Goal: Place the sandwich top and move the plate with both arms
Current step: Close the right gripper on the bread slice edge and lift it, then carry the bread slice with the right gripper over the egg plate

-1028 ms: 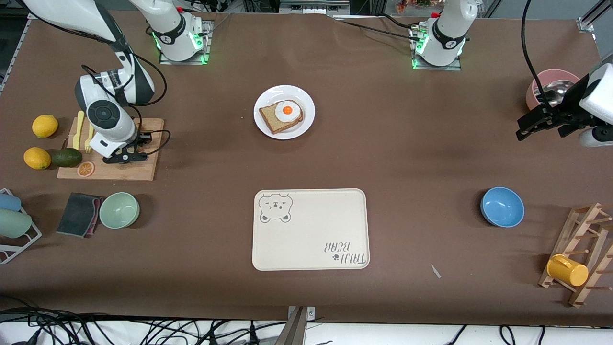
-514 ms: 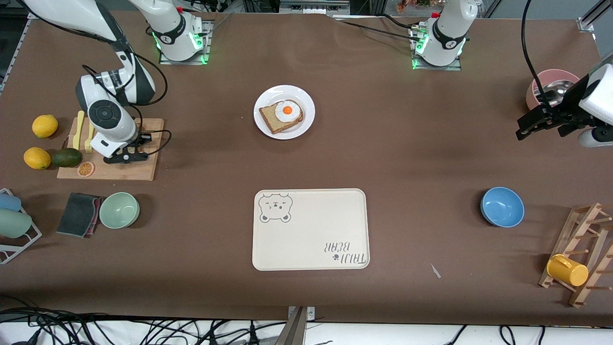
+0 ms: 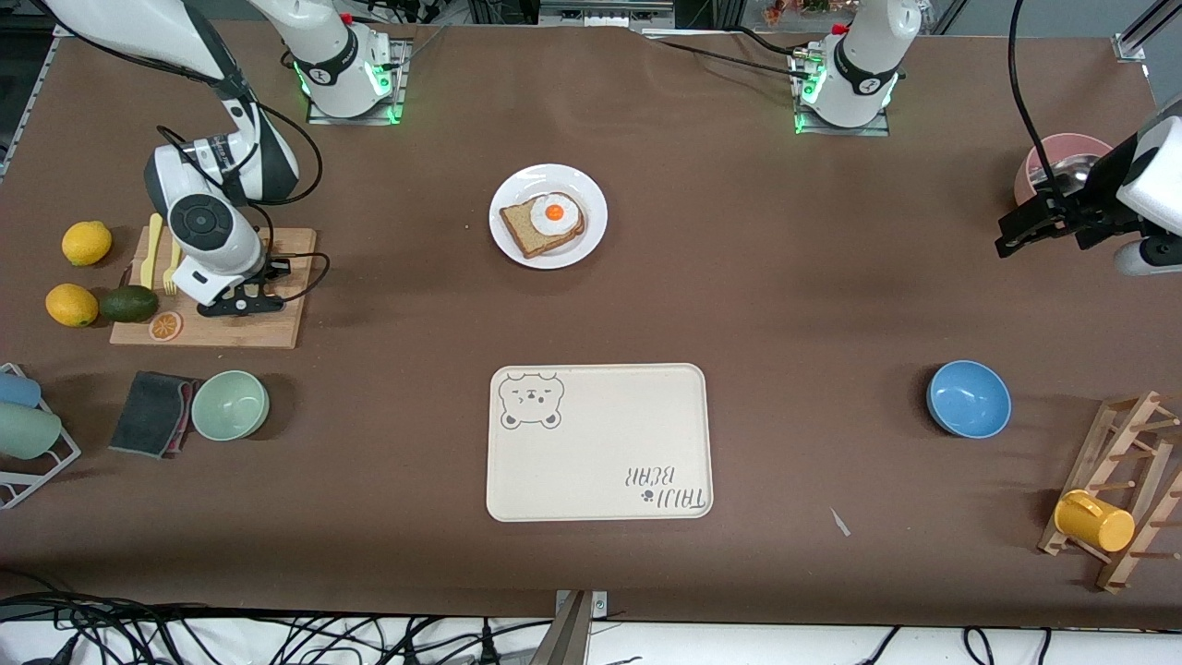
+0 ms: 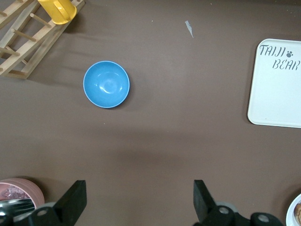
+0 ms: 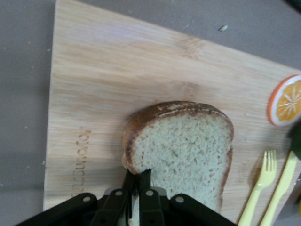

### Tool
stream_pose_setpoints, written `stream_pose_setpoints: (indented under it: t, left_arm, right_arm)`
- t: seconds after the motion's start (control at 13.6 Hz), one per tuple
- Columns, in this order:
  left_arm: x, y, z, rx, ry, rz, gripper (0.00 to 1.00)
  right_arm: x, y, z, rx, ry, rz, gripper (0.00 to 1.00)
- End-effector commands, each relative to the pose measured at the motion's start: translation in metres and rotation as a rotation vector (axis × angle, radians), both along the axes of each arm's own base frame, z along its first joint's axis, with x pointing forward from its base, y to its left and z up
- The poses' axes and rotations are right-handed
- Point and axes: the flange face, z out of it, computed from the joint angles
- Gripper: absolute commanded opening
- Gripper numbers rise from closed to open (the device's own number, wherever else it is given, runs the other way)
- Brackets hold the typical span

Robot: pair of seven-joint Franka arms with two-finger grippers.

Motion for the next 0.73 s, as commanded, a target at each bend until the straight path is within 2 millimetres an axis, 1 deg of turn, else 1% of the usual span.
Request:
stream_pose_setpoints:
  t: [0.0,0.15,0.29,0.37,0.44,0.51,0.59,0.66]
  left_arm:
    - [-0.007,0.000,0.003,-0.019,0.002,0.014,1.00]
    - [-0.007,0.001,0.006,-0.019,-0.003,0.016,1.00]
    - [-0.006,0.001,0.005,-0.020,-0.004,0.020,1.00]
    - [-0.006,0.001,0.005,-0.020,-0.001,0.031,1.00]
    - [-0.006,0.000,0.005,-0.020,-0.001,0.040,1.00]
    - [-0.006,-0.001,0.005,-0.021,-0.002,0.042,1.00]
    - [-0.006,-0.001,0.004,-0.021,0.001,0.042,1.00]
    - [-0.005,-0.001,0.003,-0.021,0.002,0.042,1.00]
  right_arm:
    - [0.024,0.011,0.020,-0.050,0.010,0.011,0.00]
    - [0.042,0.023,0.039,-0.088,0.033,0.007,0.00]
    - [0.058,0.046,0.060,-0.105,0.054,0.001,0.00]
    - [0.067,0.064,0.072,-0.082,0.071,-0.030,0.00]
    - [0.073,0.078,0.082,-0.056,0.087,-0.060,0.00]
    - [0.078,0.100,0.092,-0.036,0.094,-0.065,0.00]
    - [0.081,0.124,0.098,-0.031,0.111,-0.065,0.00]
    - [0.082,0.144,0.108,-0.038,0.125,-0.102,0.00]
